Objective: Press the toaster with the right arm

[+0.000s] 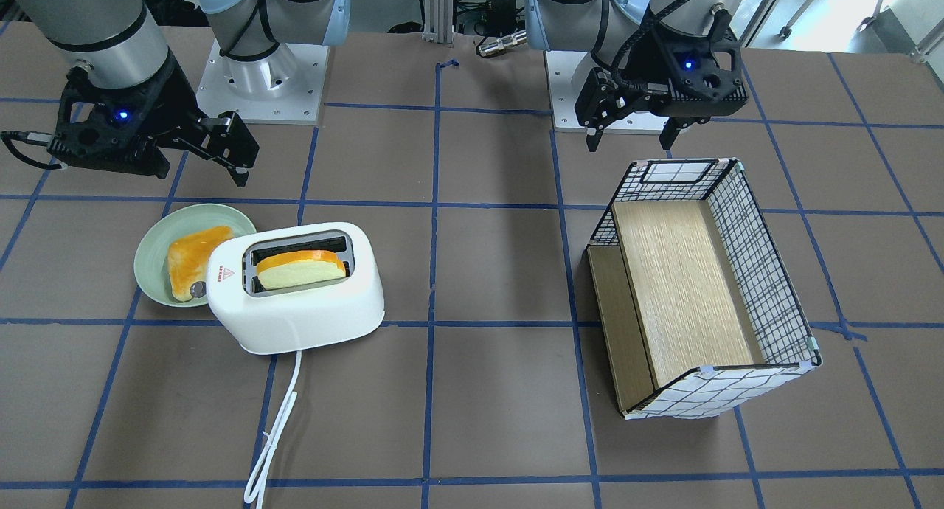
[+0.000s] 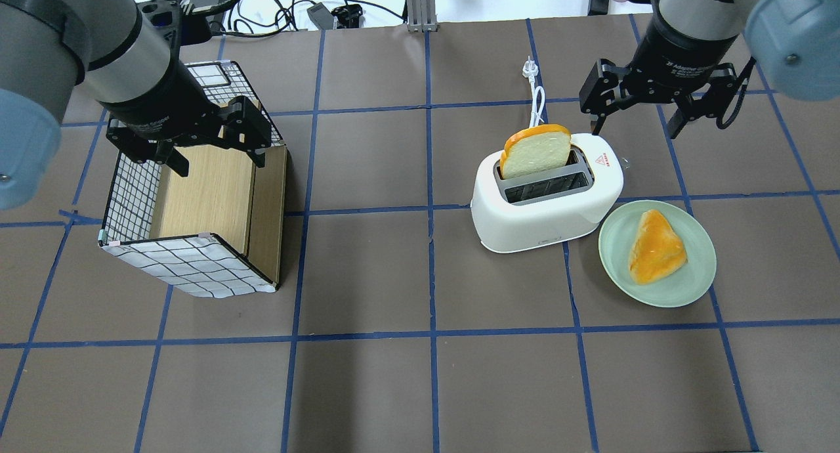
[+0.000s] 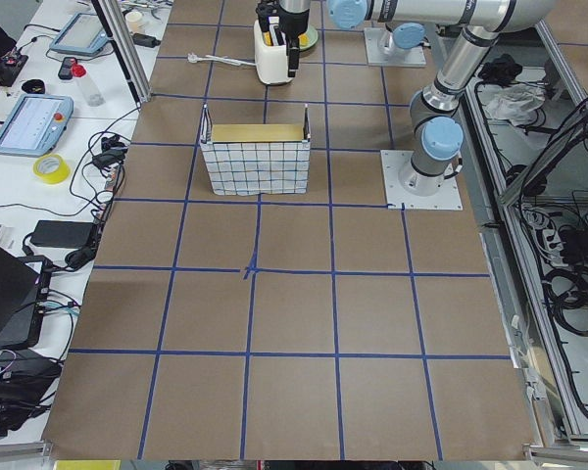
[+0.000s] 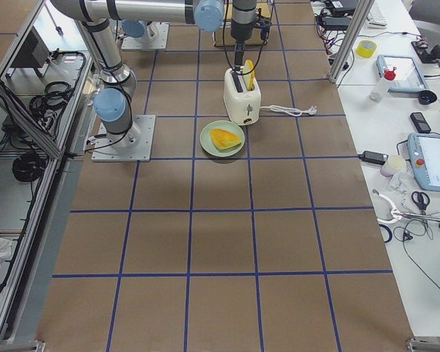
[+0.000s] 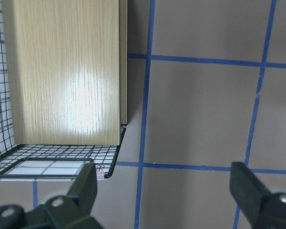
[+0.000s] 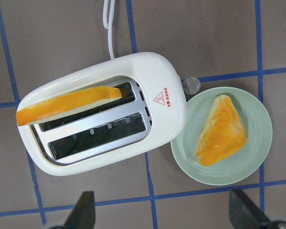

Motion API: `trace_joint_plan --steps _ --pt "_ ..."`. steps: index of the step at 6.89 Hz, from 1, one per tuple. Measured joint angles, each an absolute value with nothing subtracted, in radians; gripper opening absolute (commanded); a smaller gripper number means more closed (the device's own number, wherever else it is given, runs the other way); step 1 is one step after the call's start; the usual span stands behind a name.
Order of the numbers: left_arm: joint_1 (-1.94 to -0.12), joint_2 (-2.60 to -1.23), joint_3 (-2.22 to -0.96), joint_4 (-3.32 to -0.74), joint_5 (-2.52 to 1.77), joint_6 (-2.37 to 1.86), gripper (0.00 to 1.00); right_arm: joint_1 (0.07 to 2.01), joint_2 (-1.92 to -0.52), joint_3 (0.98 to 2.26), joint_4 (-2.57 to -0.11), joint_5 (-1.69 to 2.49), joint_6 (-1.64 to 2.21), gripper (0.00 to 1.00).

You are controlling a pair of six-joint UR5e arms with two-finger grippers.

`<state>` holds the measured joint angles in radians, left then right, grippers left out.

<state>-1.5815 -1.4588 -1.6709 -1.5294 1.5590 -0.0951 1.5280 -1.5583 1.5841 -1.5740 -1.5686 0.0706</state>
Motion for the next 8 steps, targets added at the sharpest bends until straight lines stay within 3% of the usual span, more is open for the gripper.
trace_joint_plan --steps 5,6,7,8 --pt "-1.582 -1.459 -1.671 -1.529 1.56 -0.095 1.0 1.507 -1.557 1.581 -1.576 -1.552 0.065 0.97" --pt "-1.582 -1.459 -1.671 -1.529 1.56 -0.095 1.0 1.466 -1.556 1.582 -1.588 -1.526 0.048 0.78" --pt "-1.582 -1.459 -1.672 -1.529 1.559 -0.095 1.0 1.415 -1.555 1.587 -1.611 -1.482 0.015 0.36" --pt "-1.582 -1.459 -1.671 -1.529 1.559 -0.095 1.0 1.372 -1.549 1.593 -1.624 -1.443 -0.037 0.1"
